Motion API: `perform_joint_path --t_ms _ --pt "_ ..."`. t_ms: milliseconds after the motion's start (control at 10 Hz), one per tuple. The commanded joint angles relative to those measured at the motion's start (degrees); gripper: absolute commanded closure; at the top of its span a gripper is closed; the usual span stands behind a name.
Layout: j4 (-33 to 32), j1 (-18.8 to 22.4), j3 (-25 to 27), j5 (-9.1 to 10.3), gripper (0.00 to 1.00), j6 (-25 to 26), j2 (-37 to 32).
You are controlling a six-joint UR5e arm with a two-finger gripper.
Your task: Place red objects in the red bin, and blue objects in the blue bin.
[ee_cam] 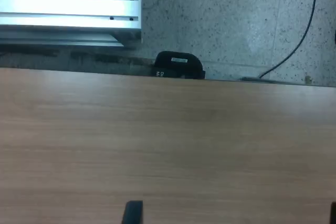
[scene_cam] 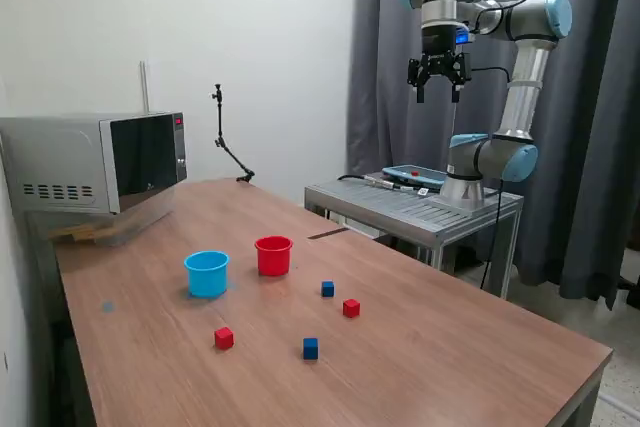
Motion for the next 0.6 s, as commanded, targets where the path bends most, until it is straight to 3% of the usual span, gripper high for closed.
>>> perform_joint_path --t_ms 0,200,500 --pt "-0.2 -0.1 -0.2 0.04 0.0 0.1 0.0" --pt "-0.7 -0.2 -0.4 0.13 0.0 0.0 0.3" --pt "-9.3 -3.3 -2.7 0.39 0.0 0.0 4.3"
